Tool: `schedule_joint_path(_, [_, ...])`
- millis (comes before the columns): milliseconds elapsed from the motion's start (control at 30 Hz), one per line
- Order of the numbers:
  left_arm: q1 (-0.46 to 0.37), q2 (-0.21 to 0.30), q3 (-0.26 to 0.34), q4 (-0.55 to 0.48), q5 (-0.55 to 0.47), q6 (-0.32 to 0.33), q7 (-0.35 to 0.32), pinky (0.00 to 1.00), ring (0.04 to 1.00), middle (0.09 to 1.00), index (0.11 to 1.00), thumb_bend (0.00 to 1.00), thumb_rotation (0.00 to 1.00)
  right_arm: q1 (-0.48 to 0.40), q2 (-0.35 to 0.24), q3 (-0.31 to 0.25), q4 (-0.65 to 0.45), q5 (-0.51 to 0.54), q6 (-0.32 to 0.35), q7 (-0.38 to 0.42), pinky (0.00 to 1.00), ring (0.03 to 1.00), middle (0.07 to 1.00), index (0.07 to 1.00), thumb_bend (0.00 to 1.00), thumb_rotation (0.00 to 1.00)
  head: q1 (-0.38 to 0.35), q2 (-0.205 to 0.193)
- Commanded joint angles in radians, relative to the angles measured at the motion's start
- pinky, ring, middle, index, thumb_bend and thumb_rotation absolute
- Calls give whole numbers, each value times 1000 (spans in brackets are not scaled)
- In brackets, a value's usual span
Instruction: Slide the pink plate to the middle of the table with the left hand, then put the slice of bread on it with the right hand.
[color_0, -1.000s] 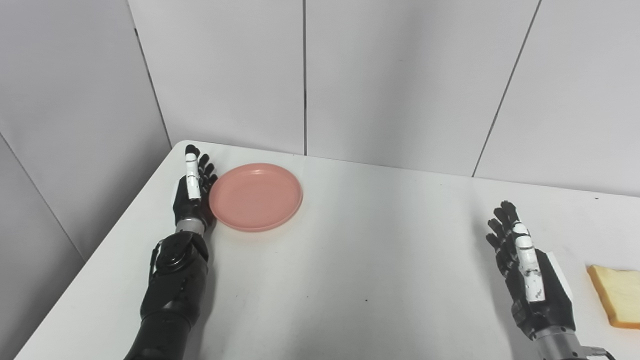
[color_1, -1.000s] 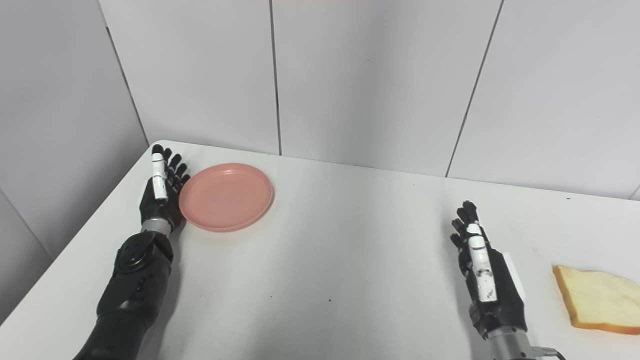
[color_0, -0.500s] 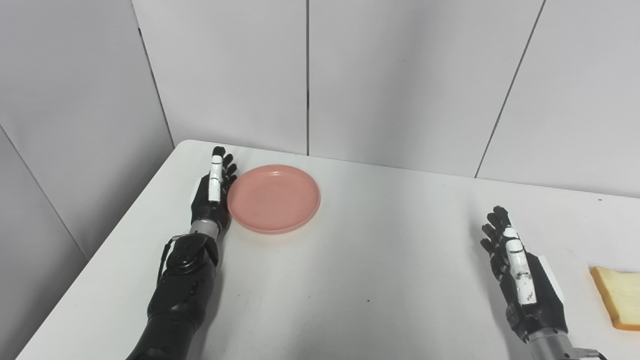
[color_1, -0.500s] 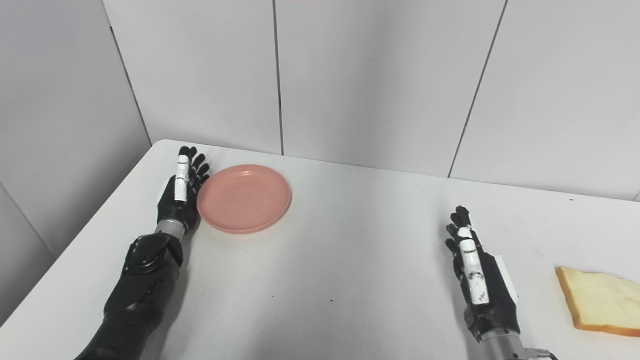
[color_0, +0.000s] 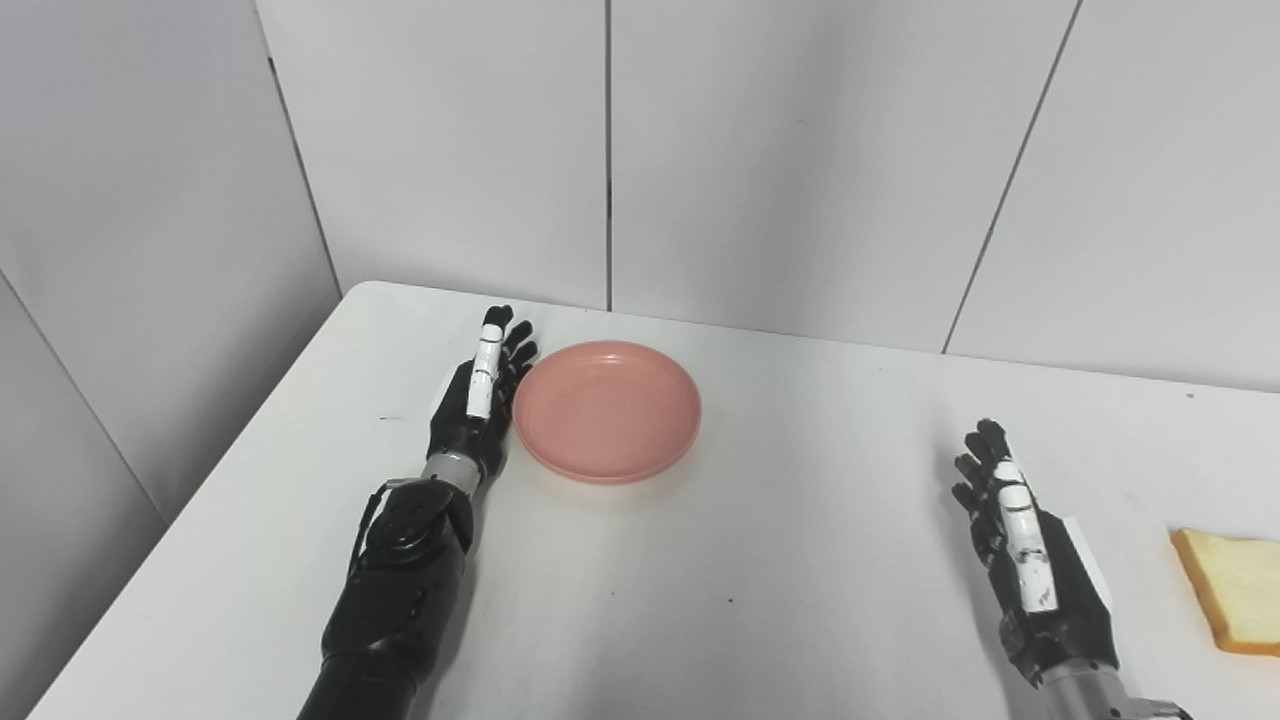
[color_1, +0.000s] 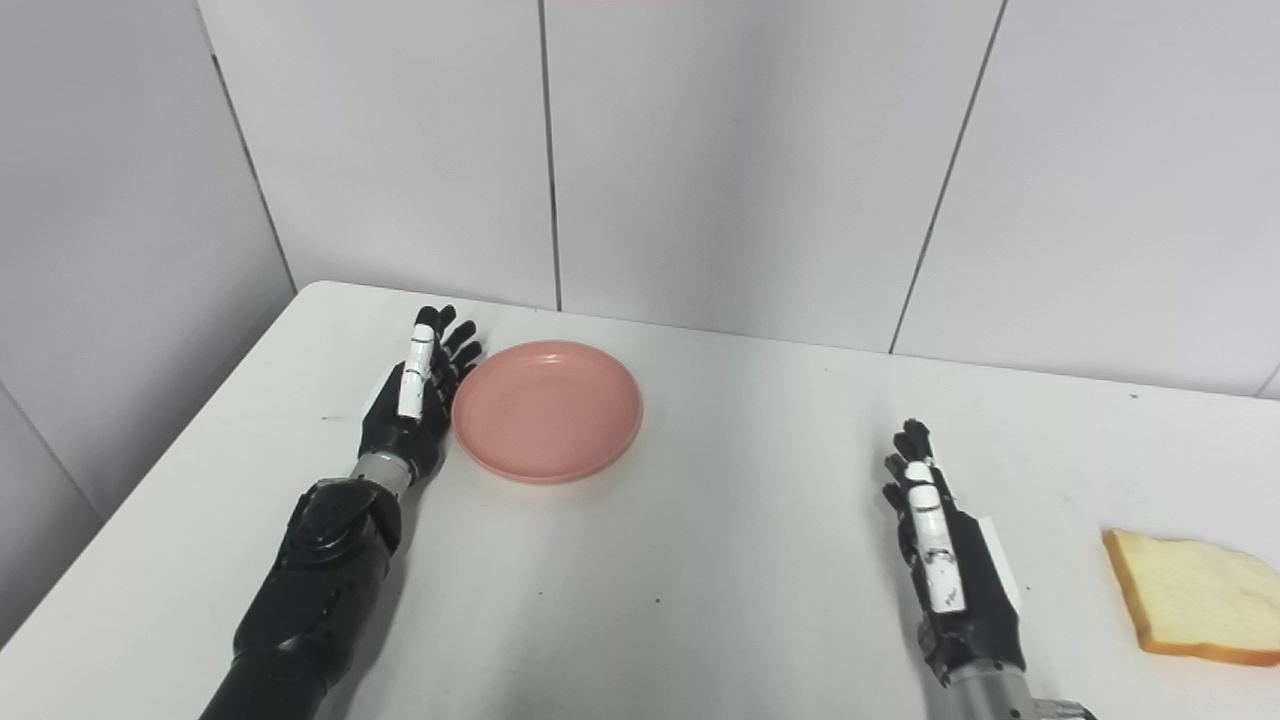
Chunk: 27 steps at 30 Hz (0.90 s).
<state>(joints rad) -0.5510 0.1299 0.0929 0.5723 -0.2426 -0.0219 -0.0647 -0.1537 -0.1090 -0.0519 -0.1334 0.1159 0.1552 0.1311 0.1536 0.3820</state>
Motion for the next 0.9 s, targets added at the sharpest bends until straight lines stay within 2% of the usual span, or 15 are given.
schedule_joint_path(0, [-12,-16,-22,-31,5,24,-47,957,961,965,979,715,1000,-22,9,0,3,3,-74,-7,1000,1000,1000,1000,190,1000,-21,1])
schedule_joint_path(233, [18,-21,-58,-97,3,56,-98,977,981,987,994,717,1000,-24,12,9,49,-7,-117,-5,1000,1000,1000,1000,262,1000,-67,11])
schedule_joint_path(567, [64,-77,-131,-183,31,156,-125,999,983,991,997,673,1000,-27,14,23,64,-26,-125,-11,1000,995,1000,1000,307,1000,-136,29])
schedule_joint_path(633, [72,-90,-139,-182,35,153,-124,983,975,981,987,639,1000,-27,18,24,65,-29,-129,-16,1000,991,1000,1000,313,1000,-149,34])
schedule_joint_path(733, [75,-103,-158,-133,42,98,-151,957,962,972,970,611,987,-27,23,28,68,-52,-134,-30,987,979,996,1000,317,1000,-170,39])
schedule_joint_path(867, [79,-97,-191,-110,47,111,-189,997,991,997,999,650,1000,-28,28,29,67,-55,-138,-36,983,976,992,1000,322,1000,-184,48])
